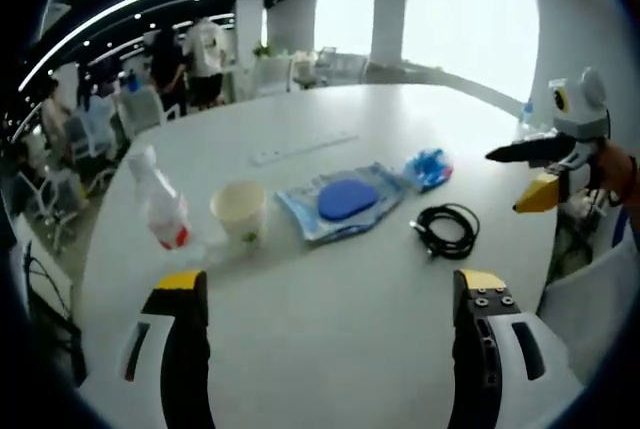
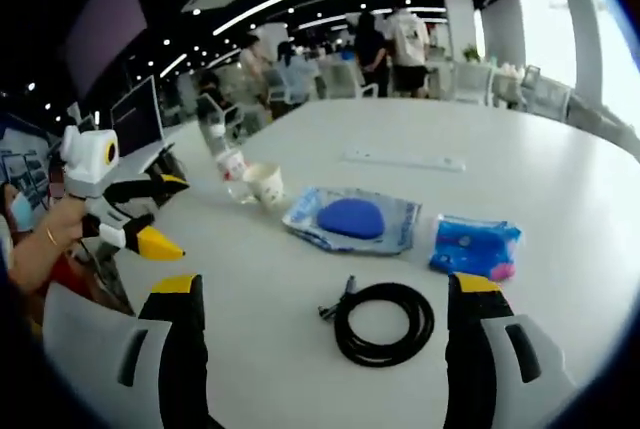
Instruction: Arrange the tabletop items into an orderly group along one side of the table until the central work area is clear of visible clutter.
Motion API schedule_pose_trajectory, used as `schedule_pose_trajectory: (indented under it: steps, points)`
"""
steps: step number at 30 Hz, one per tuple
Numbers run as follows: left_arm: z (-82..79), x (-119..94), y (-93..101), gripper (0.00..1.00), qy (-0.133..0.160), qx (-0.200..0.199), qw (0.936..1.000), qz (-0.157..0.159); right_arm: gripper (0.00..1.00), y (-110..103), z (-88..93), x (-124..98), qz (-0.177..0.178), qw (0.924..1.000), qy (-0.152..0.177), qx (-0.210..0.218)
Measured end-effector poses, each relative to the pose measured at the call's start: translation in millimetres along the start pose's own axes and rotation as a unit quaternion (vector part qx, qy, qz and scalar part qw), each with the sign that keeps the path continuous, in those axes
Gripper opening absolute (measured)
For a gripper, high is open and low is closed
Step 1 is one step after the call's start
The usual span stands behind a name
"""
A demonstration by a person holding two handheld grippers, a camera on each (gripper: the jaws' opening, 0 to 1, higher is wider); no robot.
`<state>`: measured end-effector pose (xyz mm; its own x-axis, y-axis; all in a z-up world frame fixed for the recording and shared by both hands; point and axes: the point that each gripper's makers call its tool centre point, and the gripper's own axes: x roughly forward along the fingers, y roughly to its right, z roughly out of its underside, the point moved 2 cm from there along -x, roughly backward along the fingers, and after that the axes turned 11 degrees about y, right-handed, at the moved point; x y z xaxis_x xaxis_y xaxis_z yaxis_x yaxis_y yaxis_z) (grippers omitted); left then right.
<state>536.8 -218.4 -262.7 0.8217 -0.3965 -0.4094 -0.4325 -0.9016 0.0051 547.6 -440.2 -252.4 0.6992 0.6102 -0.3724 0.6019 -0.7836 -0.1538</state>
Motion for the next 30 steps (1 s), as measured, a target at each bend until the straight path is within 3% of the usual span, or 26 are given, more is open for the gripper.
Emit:
schedule_pose_trajectory:
  steps: [2,5,14,19,25,30]
  points:
    - [1.3,-5.7,1.5,0.99,-0.001,0.003,1.0000,-0.001,0.99,-11.6,-1.4,-6.0,-0.037,0.9993,0.008,-0.006]
    - [3.8,-13.4,5.4,0.99,-0.006,0.004,0.9999,0.010,1.00,-14.9,-4.8,-13.9,-0.044,0.9988,0.022,-0.009]
    - [13.4,-30.3,12.6,0.99,-0.015,0.019,0.9997,0.008,1.00,-14.9,7.8,-34.6,-0.019,0.9990,0.014,-0.039]
    - [21.8,-35.1,15.2,0.99,-0.013,0.006,0.9999,0.004,1.00,-13.9,9.5,-40.3,-0.009,0.9990,0.021,-0.039]
    - [33.2,-39.0,11.8,0.99,-0.022,0.016,0.9994,-0.022,1.00,-20.9,26.2,-44.5,-0.013,0.9991,0.018,-0.035]
    - [30.4,-43.2,4.8,0.99,-0.012,0.033,0.9987,-0.036,1.00,-24.8,36.6,-46.5,-0.018,0.9990,0.019,-0.037]
